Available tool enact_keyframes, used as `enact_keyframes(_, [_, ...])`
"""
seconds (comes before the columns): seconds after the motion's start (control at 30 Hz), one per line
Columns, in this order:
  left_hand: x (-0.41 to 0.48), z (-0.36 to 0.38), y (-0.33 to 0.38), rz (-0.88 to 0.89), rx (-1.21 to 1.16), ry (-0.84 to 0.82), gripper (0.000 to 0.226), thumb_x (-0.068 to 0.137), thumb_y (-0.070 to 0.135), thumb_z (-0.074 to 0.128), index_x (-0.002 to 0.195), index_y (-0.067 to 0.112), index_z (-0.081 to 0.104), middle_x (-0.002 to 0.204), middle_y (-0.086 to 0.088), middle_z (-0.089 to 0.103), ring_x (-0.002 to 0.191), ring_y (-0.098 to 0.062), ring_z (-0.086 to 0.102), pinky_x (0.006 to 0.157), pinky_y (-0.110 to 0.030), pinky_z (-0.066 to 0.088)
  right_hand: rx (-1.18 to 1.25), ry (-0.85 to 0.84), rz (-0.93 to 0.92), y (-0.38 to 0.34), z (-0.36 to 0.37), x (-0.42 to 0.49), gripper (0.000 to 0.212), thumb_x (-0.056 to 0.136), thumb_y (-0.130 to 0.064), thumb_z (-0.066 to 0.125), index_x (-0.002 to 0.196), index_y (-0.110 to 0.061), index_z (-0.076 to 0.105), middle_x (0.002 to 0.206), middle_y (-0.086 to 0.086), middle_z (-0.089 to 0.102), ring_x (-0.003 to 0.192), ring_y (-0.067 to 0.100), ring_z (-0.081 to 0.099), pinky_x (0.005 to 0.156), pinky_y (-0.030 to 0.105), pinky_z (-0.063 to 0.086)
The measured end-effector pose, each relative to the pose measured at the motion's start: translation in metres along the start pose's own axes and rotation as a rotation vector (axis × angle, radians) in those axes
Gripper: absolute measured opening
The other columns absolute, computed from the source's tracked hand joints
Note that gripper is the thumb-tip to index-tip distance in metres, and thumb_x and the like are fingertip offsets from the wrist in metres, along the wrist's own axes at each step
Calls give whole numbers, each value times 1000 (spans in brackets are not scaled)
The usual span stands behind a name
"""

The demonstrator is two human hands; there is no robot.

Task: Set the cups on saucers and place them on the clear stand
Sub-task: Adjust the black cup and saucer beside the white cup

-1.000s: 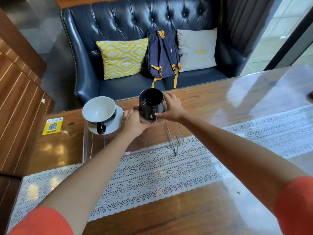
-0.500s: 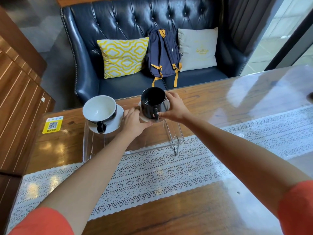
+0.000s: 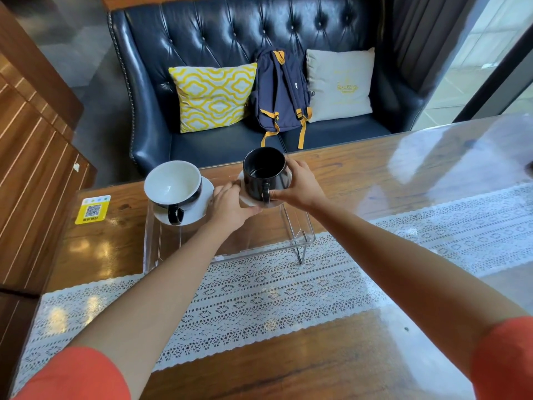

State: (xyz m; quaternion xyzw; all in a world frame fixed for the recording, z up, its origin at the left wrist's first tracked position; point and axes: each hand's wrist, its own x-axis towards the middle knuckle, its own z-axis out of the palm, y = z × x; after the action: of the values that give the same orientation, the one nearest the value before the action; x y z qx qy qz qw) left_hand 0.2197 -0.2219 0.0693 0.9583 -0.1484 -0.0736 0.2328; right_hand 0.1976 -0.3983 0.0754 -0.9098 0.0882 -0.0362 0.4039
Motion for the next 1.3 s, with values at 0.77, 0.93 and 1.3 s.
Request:
enact_keyframes(0.77, [0,0,-2,3,19,-3,72,70,56,67,121,9,53,130,-8,55,121,-31,44,97,-41,39,-5,-76,35,1,-1,4,86,61,-35,82,137,-25,43,135,11,37,129,27,38,110,40,37])
enact_keyframes(0.93, [1,1,-3,3,-4,-3,69,70,52,69,122,9,53,128,-8,55,121,-31,43,97,-40,38,-27,-120,29,3,-6,9,84,62,-34,82,137,-29,45,133,14,35,130,30,34,113,40,32])
enact_keyframes(1.3, [2,2,-2,-4,9,-3,67,72,50,69,122,10,52,130,-7,55,123,-30,41,96,-38,37,-69,-141,59,4,-7,12,77,68,-33,78,137,-34,44,139,13,28,130,35,31,111,43,30])
